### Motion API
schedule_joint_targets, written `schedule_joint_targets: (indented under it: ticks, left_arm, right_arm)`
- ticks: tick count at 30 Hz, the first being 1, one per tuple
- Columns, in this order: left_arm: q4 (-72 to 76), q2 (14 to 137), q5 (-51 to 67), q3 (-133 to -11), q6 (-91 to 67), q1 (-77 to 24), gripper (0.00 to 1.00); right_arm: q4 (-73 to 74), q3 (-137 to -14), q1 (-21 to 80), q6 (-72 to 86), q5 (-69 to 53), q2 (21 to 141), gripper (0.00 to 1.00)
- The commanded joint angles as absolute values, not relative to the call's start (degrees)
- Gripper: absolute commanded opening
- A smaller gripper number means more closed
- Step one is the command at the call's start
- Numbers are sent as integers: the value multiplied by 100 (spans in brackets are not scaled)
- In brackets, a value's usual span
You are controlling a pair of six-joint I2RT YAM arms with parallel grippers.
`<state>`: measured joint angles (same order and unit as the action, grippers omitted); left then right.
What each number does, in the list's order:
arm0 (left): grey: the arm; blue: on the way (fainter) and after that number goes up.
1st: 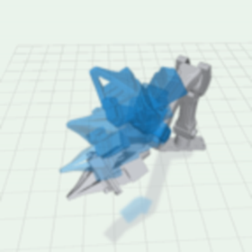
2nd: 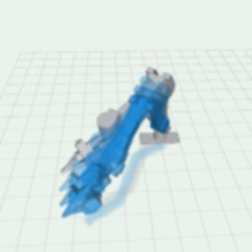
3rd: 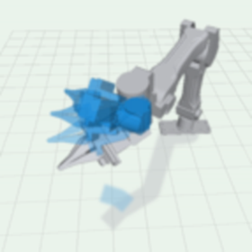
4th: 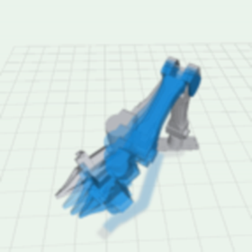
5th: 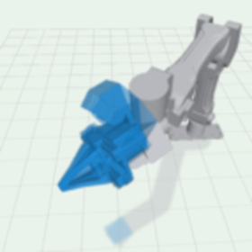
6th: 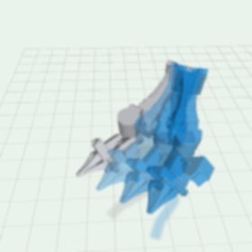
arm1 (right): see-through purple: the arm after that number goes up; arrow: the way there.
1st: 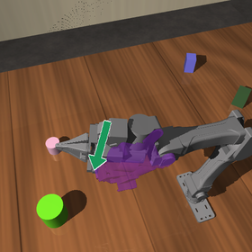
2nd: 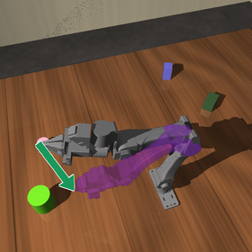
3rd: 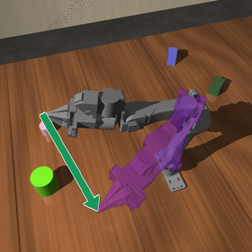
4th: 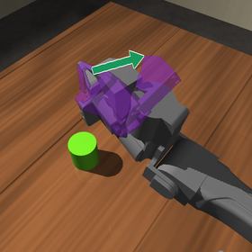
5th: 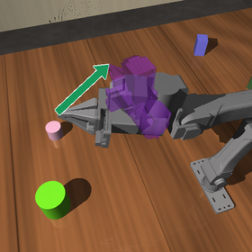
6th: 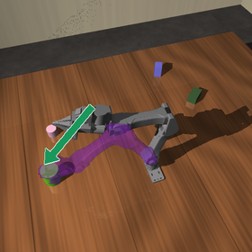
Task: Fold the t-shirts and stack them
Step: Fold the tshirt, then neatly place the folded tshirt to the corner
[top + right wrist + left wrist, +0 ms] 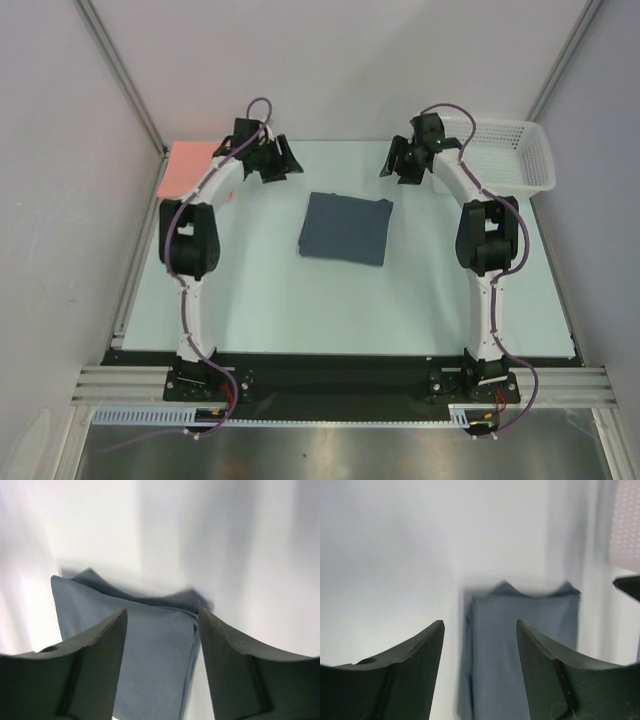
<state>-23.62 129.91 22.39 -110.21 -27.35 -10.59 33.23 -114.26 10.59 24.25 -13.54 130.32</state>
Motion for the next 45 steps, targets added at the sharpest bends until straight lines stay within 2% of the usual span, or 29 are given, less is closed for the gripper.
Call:
schedule_joint_targets:
  ticks: [1, 5, 7, 10, 15, 19, 21, 23, 24, 26, 28, 29, 31, 37, 43, 44, 45]
  left_arm:
    - [-2840, 10973, 1854, -9992, -2372, -1063, 66]
    - [-2522, 9205, 1636, -7782, -2724, -1204, 67]
    - [-2601, 8180, 1425, -6696, -3065, -1292, 66]
    - [-3143, 6966, 889, -5647, -3883, -1301, 64]
    - [-3550, 5785, 669, -4703, -4867, -1292, 62]
    - [-3884, 5248, 292, -4202, -5562, -1292, 63]
    - [-3920, 5064, 220, -4122, -5904, -1275, 63]
    - [-4016, 4992, 211, -4104, -6134, -1222, 64]
    - [-4043, 4966, 263, -4096, -6370, -1196, 65]
    - [-4034, 4913, 491, -4069, -6582, -1125, 66]
    - [-4008, 4904, 650, -4069, -6785, -1108, 66]
    - [-4051, 4904, 694, -4069, -6829, -1090, 72]
    - [-4148, 4869, 738, -4069, -6908, -1037, 73]
    - [-4385, 4641, 773, -3947, -7127, -879, 74]
    - [-4693, 4465, 370, -4016, -7172, -747, 75]
    - [-4667, 4474, 395, -4017, -7120, -704, 75]
    - [-4632, 4500, 439, -4017, -6971, -668, 75]
  right_arm:
    - [5333, -12181, 1177, 1690, -188, 12675, 67]
    - [5318, -11226, 1590, 951, -18, 11665, 74]
    - [4950, -10260, 2151, 582, 191, 11006, 79]
    - [4177, -8950, 3179, -244, 965, 10215, 80]
    - [2422, -7236, 4454, -1931, 1949, 9396, 79]
    - [1294, -6076, 5403, -3898, 1916, 9237, 78]
    - [968, -6029, 5475, -4296, 1707, 9412, 75]
    - [966, -6265, 5493, -4403, 1583, 9849, 67]
    - [1054, -6380, 5511, -4499, 1539, 10000, 51]
    - [1090, -6617, 5537, -4649, 1564, 10282, 38]
    - [1099, -6855, 5581, -4885, 1582, 10625, 39]
    - [1081, -6908, 5616, -4948, 1634, 10713, 40]
    - [968, -7013, 5599, -4992, 1696, 10959, 51]
    - [1002, -7355, 5599, -4861, 1696, 11415, 56]
    - [852, -7628, 5537, -4808, 1723, 11733, 53]
    - [887, -7725, 5502, -4799, 1714, 11786, 50]
    - [940, -7778, 5493, -4773, 1705, 11804, 41]
